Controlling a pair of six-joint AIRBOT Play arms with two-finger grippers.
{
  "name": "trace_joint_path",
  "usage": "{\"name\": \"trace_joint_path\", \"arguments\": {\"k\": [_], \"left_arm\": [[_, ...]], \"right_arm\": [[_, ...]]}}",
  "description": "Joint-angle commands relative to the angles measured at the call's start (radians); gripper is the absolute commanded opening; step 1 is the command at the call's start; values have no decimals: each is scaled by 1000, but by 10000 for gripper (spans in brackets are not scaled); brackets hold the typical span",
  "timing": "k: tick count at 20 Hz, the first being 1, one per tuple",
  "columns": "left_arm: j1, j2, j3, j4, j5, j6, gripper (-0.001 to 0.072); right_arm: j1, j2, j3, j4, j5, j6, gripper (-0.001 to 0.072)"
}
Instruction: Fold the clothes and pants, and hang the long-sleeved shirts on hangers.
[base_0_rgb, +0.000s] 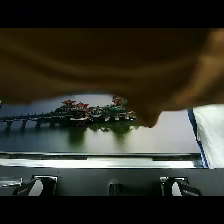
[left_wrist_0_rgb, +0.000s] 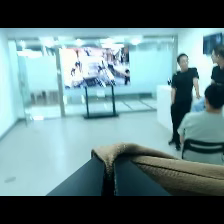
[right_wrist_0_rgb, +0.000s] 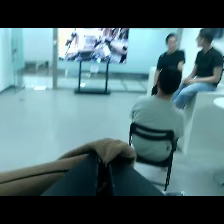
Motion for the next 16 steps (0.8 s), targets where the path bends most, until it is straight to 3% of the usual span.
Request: {"name": "trace_joint_path", "arguments": {"k": [1,3,7,10,13,16], "left_arm": [[3,23,22,32,9,-26,24],[3,-18,0,32,-76,-26,24],[-4,-134,-241,32,-346,-34,23],[-73,-218,-570,33,-338,-24,23],[-153,-325,-896,34,-203,15,23],[-175,-500,-1043,29,39,11,24]], "right_arm": [[1,30,11,-41,-50,51,50],[1,-17,11,-40,26,77,50],[2,-252,10,45,365,106,48],[32,-525,-42,118,667,130,47],[191,-707,-245,16,617,150,47],[302,-898,-370,-9,351,222,50]]}}
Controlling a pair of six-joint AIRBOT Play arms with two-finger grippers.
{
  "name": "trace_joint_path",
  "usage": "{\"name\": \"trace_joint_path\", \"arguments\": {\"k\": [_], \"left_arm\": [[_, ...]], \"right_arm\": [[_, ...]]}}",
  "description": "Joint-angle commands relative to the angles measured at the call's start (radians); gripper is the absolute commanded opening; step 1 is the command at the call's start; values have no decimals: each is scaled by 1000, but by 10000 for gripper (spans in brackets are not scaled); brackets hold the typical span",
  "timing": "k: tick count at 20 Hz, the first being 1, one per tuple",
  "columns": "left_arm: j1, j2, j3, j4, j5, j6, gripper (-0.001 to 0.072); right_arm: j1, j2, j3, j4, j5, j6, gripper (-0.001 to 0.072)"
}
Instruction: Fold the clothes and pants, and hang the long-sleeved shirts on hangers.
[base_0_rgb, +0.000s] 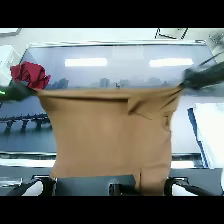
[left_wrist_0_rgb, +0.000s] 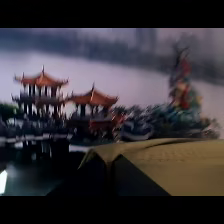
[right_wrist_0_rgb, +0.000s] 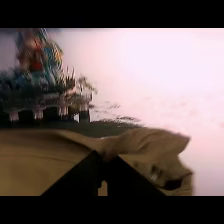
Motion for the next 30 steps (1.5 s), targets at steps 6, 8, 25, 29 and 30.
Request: {"name": "trace_joint_path", "arguments": {"k": [6,8,25,29,30], "left_arm": [[-26,-513,154,-60,226,-16,24],[-43,-582,257,-60,233,4,25],[-30,-676,392,61,-465,10,24],[-36,-676,243,102,-403,-16,24],[-39,-676,211,101,-383,-5,25]], "right_arm": [[100,-411,-23,55,-641,247,50],[98,-421,-23,58,-772,248,50],[18,-369,30,-54,82,127,50],[48,-377,-95,-79,35,167,50],[51,-381,-121,-66,17,166,50]]}}
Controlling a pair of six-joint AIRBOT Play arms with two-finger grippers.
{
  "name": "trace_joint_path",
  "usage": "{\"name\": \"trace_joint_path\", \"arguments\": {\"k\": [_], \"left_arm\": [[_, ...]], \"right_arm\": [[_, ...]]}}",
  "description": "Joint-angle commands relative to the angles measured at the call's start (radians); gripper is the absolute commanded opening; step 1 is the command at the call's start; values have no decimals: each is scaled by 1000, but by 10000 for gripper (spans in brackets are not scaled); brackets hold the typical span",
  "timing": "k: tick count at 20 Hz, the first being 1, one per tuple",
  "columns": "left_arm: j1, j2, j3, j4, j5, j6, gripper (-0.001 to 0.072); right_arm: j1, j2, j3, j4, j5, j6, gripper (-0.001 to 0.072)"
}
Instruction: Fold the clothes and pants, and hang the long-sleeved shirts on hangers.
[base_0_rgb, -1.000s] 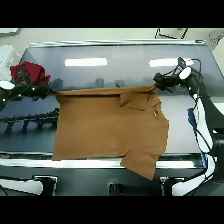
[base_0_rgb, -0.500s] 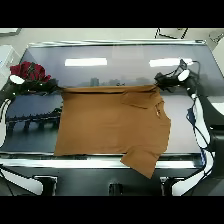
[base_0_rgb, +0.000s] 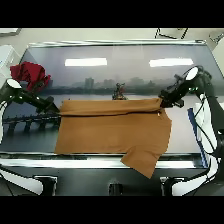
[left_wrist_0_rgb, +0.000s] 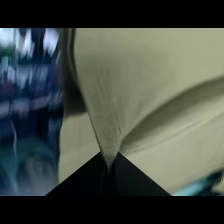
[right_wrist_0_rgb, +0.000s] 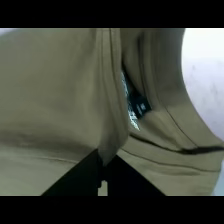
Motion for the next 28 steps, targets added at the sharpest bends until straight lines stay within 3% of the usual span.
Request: {"name": "trace_joint_path", "arguments": {"k": [1,6,7,8,9,13,16,17,18,22,28], "left_arm": [[-6,1,-109,28,-7,12,24],[-6,1,-118,37,18,8,25],[-6,1,-114,36,20,8,96],[-5,2,-99,36,3,8,367],[1,4,-71,37,-37,8,586],[76,96,-6,116,-111,-26,578],[124,219,-193,140,-93,25,574],[139,271,-313,139,-54,37,555],[153,328,-447,137,5,46,426],[179,497,-798,108,162,168,426],[172,488,-846,101,166,185,425]], "right_arm": [[13,-5,-87,2,19,12,50],[13,-4,-100,4,17,48,56],[13,-3,-100,9,19,48,139],[9,-1,-94,14,28,34,330],[-5,9,-77,28,66,-11,504],[-135,121,-61,15,205,-43,560],[-179,263,-248,-95,205,-74,563],[-179,313,-343,-111,176,-92,563],[-179,354,-425,-108,150,-101,563],[-179,462,-609,-24,129,-154,562],[-179,528,-613,51,118,-155,556]]}}
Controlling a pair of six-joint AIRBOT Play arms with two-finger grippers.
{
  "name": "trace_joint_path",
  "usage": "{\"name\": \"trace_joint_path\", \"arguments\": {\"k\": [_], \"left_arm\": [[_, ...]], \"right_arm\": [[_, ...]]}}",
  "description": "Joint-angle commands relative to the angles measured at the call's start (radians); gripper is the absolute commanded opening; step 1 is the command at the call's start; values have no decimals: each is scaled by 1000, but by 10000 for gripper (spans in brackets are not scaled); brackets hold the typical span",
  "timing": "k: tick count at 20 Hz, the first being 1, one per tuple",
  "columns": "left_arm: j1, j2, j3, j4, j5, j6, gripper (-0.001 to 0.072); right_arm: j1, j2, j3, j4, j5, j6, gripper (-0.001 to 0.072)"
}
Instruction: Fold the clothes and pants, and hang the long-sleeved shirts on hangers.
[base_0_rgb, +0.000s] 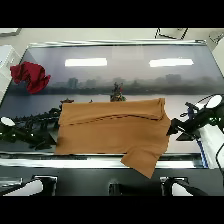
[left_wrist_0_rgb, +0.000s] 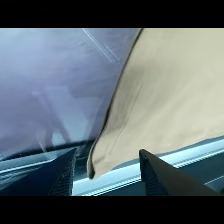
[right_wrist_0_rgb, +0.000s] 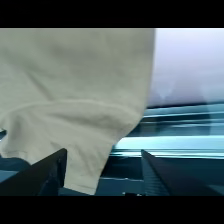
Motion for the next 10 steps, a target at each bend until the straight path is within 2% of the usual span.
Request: {"name": "trace_joint_path", "arguments": {"k": [1,8,9,10], "left_arm": [[-7,10,-50,-3,19,26,425],[-11,10,-91,-18,-6,25,421],[-11,10,-98,-26,-3,25,406],[-11,10,-108,-31,3,24,359]], "right_arm": [[-1,35,-17,35,-8,-7,556],[-1,35,-17,35,-7,-7,556],[-1,35,-17,35,-6,-7,556],[-1,35,-17,35,-5,-7,556]]}}
